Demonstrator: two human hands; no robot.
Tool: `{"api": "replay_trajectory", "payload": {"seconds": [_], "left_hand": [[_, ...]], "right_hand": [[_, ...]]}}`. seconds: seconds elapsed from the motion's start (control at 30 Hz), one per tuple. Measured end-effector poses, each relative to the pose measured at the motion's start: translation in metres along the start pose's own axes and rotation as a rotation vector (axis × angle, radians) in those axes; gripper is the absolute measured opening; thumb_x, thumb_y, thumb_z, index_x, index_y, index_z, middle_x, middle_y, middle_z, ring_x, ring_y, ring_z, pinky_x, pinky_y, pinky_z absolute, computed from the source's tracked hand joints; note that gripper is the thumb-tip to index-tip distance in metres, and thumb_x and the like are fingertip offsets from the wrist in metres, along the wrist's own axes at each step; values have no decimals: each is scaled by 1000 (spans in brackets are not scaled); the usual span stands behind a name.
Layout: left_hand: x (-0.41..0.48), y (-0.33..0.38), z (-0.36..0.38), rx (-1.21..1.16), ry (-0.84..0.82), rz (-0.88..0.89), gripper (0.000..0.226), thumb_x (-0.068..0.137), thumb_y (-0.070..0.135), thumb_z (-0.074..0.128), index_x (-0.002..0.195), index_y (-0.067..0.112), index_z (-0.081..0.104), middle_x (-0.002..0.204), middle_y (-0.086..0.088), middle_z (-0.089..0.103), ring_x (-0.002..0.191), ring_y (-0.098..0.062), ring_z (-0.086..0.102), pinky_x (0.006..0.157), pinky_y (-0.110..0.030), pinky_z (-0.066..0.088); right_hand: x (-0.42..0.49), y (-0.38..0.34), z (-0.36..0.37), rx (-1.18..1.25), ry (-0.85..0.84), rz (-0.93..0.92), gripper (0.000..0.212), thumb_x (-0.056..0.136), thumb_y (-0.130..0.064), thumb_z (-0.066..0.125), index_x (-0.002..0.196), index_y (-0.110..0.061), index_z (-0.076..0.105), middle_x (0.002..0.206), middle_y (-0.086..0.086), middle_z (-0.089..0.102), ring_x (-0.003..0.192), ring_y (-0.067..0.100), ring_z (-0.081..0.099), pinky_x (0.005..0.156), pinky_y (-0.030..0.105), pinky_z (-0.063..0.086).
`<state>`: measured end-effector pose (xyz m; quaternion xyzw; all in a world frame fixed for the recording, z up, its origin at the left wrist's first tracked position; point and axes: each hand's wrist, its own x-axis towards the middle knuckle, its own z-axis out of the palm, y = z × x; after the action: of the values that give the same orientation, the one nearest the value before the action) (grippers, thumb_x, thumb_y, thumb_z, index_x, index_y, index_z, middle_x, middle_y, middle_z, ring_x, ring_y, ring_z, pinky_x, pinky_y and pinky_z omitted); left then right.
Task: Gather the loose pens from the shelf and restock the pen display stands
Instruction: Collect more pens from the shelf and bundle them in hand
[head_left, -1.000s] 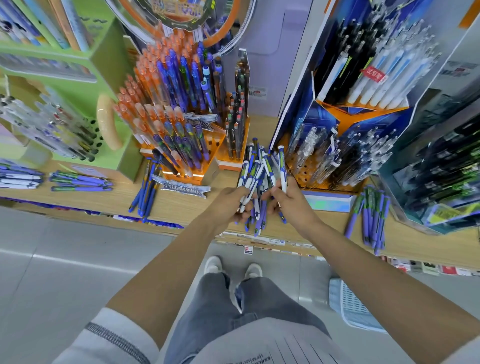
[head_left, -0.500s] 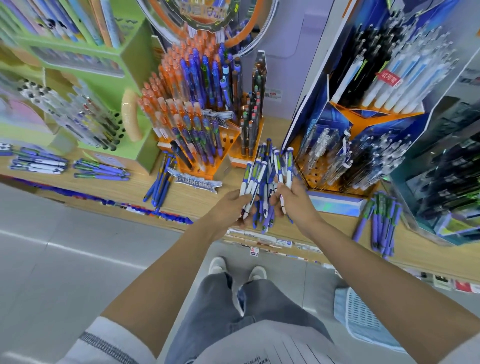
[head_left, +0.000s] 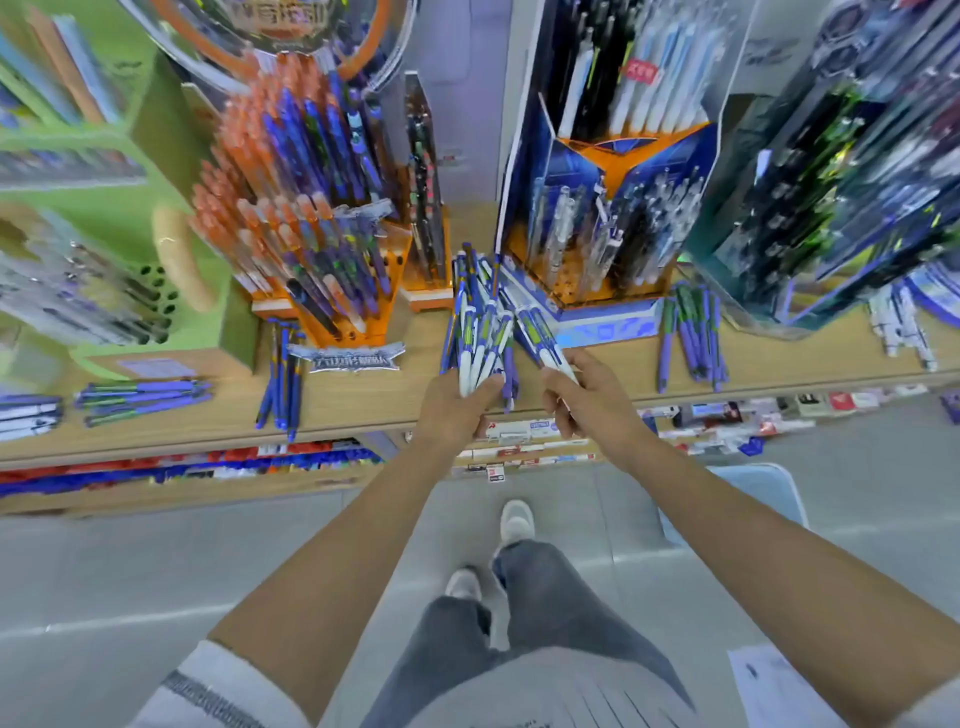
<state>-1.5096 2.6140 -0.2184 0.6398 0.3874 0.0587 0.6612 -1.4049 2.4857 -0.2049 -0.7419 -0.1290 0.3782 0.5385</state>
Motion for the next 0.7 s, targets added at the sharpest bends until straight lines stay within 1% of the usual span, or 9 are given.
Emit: {"api": "replay_trajectory", "payload": {"seconds": [0.07, 0.17, 0.27, 0.33, 0.37, 0.43, 0.5, 0.57, 0.7], "left_hand": [[-9, -3, 8, 44, -52, 20, 25, 95, 16, 59, 71, 11, 53, 45, 8, 45, 33, -8, 35, 36, -18, 31], [-19, -6, 29, 82, -108, 26, 25, 93, 16, 61, 72, 10, 50, 55, -4, 42, 33, -7, 37, 36, -18, 34], [-28, -7, 56, 123, -179, 60, 26, 93, 16, 61, 73, 9, 47, 55, -3, 41, 33, -6, 38, 38, -18, 34], [-34, -7, 82, 150, -234, 92, 25, 93, 16, 61, 74, 8, 47, 53, -2, 40, 33, -6, 36, 38, -20, 33], [-37, -7, 98, 158, -259, 103, 27, 93, 16, 62, 72, 9, 47, 52, -2, 40, 33, -6, 36, 39, -20, 32], [-40, -5, 132, 172, -303, 109, 30, 92, 16, 62, 67, 14, 45, 50, -1, 40, 33, -7, 35, 38, -19, 31], [-43, -4, 171, 165, -358, 99, 29, 93, 15, 61, 68, 17, 46, 47, 3, 43, 33, -6, 35, 38, -18, 29], [-46, -2, 216, 181, -400, 102, 28, 94, 16, 60, 68, 18, 48, 43, 7, 45, 33, -6, 35, 38, -18, 30], [-49, 4, 305, 209, -402, 95, 28, 94, 16, 59, 68, 17, 48, 52, -2, 47, 30, -4, 35, 36, -18, 30]], "right_hand": [[-20, 11, -5, 46, 59, 25, 7, 98, -16, 54, 92, -14, 51, 62, 9, 53, 34, 15, 40, 36, 20, 32], [-48, 29, -21, 85, 172, 62, 9, 97, -15, 57, 101, -8, 54, 57, 7, 53, 34, 12, 40, 36, 18, 32], [-71, 44, -45, 125, 270, 90, 11, 96, -14, 58, 103, -6, 55, 56, 7, 54, 35, 10, 41, 36, 19, 34], [-88, 55, -68, 155, 344, 99, 8, 96, -13, 58, 100, -7, 55, 56, 7, 53, 34, 9, 40, 36, 19, 33], [-96, 59, -81, 168, 372, 94, 4, 96, -13, 58, 97, -10, 55, 57, 8, 53, 34, 8, 40, 36, 18, 33], [-110, 68, -110, 189, 427, 82, 7, 96, -13, 57, 91, -16, 54, 57, 8, 53, 36, 8, 41, 37, 18, 33], [-119, 81, -143, 195, 483, 83, 6, 96, -12, 58, 95, -12, 52, 52, 3, 54, 35, 7, 40, 37, 17, 33], [-126, 95, -182, 203, 521, 91, 12, 95, -11, 59, 103, -7, 50, 45, -3, 53, 33, 6, 39, 36, 16, 31], [-137, 114, -264, 210, 552, 119, 20, 94, -7, 60, 108, -10, 46, 43, -6, 51, 35, 5, 40, 38, 15, 31]]}}
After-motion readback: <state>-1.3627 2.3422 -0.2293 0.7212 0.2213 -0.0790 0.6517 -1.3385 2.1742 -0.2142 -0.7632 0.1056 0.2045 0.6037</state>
